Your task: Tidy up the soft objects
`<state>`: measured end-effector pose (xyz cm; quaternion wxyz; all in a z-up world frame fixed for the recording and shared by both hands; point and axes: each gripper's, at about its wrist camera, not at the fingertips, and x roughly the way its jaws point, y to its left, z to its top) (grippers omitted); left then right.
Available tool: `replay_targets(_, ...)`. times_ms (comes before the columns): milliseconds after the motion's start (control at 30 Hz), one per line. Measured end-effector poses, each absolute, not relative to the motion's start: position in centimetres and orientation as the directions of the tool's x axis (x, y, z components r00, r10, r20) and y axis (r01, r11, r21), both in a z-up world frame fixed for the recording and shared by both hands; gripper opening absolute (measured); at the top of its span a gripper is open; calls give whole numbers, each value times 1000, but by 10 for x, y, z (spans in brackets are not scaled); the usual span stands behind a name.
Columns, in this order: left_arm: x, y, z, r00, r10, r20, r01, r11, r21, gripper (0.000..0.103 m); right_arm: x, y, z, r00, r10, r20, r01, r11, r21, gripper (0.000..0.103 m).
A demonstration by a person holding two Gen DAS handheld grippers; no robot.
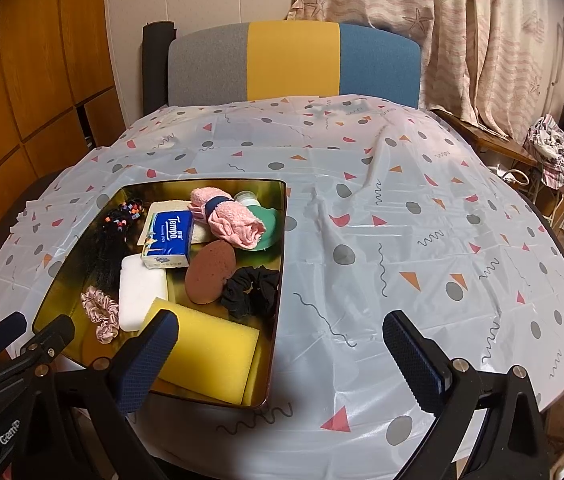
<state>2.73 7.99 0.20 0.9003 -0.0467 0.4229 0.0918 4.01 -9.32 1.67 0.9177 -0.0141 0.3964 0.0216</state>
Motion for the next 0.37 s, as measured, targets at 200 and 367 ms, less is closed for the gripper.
replay_targets(200, 25, 74, 5, 639, 173, -749, -204, 978, 51, 64, 41, -94, 16, 683, 31, -730, -50, 999, -5, 103)
replay_targets(367, 24, 71, 7, 650, 198, -734, -200, 976, 86, 64, 41, -94, 16, 684, 30, -729, -48, 999, -5, 103)
